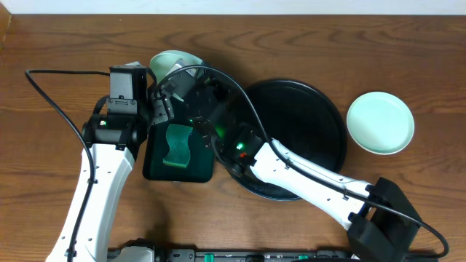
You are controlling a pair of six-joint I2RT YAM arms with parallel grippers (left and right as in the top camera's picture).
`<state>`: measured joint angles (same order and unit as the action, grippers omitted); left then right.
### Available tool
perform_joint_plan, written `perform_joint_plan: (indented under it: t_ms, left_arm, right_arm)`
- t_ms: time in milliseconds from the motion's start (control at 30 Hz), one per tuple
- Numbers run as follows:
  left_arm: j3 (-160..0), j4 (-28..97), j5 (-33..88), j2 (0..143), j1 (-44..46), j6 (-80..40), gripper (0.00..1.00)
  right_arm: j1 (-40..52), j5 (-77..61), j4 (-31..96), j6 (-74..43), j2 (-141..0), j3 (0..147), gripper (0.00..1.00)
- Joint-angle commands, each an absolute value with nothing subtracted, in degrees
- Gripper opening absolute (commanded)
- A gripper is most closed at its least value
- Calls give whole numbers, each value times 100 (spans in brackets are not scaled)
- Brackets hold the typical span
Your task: Clean dirty plates on tray and stack at the side
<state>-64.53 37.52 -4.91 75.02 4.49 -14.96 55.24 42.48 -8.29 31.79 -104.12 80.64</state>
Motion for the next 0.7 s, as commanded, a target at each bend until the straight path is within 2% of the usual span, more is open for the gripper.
perform_joint_plan:
  t_ms: [0, 667]
  left_arm:
    - [-6484, 3771, -582, 7513, 429, -1485, 80]
    - [-6484, 3771, -582, 7513, 429, -1485, 80]
  right_arm:
    - [5551, 4348, -860, 3242, -10287, 8184, 1]
    - [5548, 4348, -941, 3242, -10287, 8184, 1]
